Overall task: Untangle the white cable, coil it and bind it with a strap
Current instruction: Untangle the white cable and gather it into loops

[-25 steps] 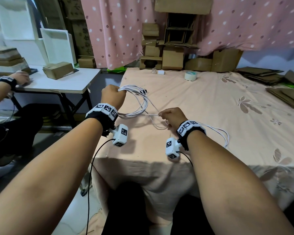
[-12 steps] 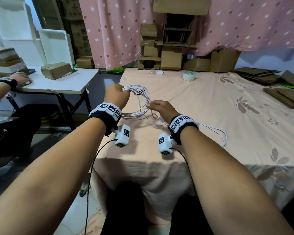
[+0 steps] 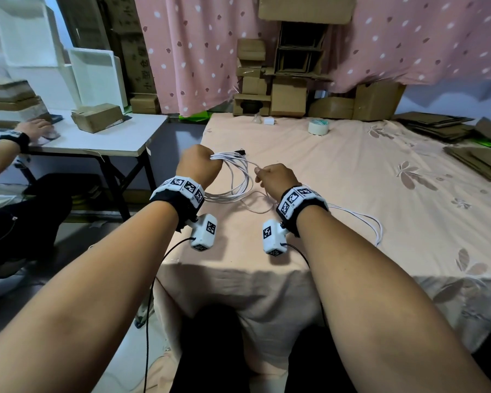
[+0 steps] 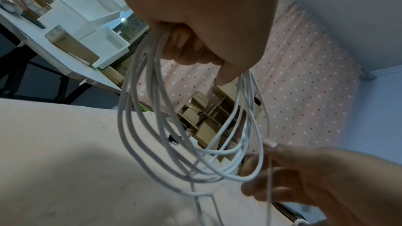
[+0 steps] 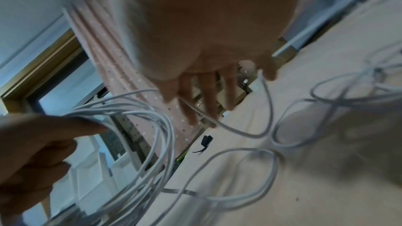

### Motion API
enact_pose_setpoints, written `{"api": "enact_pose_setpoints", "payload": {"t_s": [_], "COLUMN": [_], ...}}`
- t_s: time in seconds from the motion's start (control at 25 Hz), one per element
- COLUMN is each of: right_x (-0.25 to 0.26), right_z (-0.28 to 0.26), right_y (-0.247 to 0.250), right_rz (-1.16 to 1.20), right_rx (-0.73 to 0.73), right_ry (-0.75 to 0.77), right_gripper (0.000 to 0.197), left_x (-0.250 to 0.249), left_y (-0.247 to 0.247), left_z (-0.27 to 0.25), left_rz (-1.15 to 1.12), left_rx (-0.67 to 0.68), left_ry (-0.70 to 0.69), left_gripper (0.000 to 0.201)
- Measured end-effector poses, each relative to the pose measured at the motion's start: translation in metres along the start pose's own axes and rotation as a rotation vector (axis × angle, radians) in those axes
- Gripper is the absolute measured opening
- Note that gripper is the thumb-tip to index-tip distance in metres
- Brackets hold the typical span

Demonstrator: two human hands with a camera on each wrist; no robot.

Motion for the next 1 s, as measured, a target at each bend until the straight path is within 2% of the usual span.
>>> {"api": "enact_pose_setpoints", "payload": {"t_s": [0.08, 0.12, 0.24, 0.28, 0.32, 0.36, 0.4, 0.44, 0.56, 0.64, 0.8, 1.0], "right_x": [0.005, 0.012, 0.049, 0.057, 0.062, 0.063, 0.061, 0.058, 0.046, 0.039, 0.031, 0.023], "right_z": [-0.009, -0.013, -0.031, -0.033, -0.031, -0.028, -0.024, -0.02, -0.013, -0.011, -0.009, -0.009], "right_y": [0.002, 0.004, -0.002, -0.007, -0.01, -0.01, -0.01, -0.011, -0.015, -0.015, -0.005, 0.001], "right_rz": [-0.315, -0.423, -0.361, -0.346, -0.354, -0.373, -0.387, -0.388, -0.307, -0.197, 0.03, 0.106], "right_rx": [-0.018, -0.039, 0.001, 0.025, 0.013, -0.03, -0.075, -0.111, -0.178, -0.215, -0.274, -0.249], "right_ry": [-0.068, -0.046, 0.241, 0.307, 0.349, 0.361, 0.363, 0.36, 0.367, 0.381, 0.404, 0.357], "right_gripper": [0.037, 0.033, 0.061, 0.061, 0.05, 0.033, 0.019, 0.015, 0.021, 0.022, 0.028, 0.039], "left_x": [0.0, 0.0, -0.009, -0.013, -0.014, -0.013, -0.013, -0.013, -0.011, -0.011, -0.012, -0.021], "left_y": [-0.007, -0.01, -0.018, -0.02, -0.022, -0.024, -0.024, -0.024, -0.026, -0.028, -0.032, -0.03], "left_z": [-0.002, -0.001, 0.0, -0.001, -0.002, -0.002, -0.003, -0.005, -0.005, -0.005, -0.006, -0.01], "left_rz": [0.026, 0.042, 0.056, 0.031, -0.035, -0.134, -0.26, -0.406, -0.799, -0.939, -1.005, -1.003], "left_rx": [0.018, 0.033, 0.144, 0.193, 0.24, 0.271, 0.293, 0.298, 0.25, 0.26, 0.319, 0.397], "left_ry": [-0.02, -0.041, -0.16, -0.202, -0.217, -0.208, -0.164, -0.103, 0.126, 0.227, 0.241, 0.168], "left_gripper": [0.043, 0.043, 0.032, 0.025, 0.017, 0.009, 0.009, 0.014, 0.034, 0.03, 0.02, 0.017]}}
Point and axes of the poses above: each hand's wrist, its own z-axis towards the middle knuckle, its own y-axis out of the back of the hand, x = y × z, the point moved 4 cm from there along z, towards the middle knuckle, and after that the axes turned 15 degrees about -y, right-handed, at the moved point
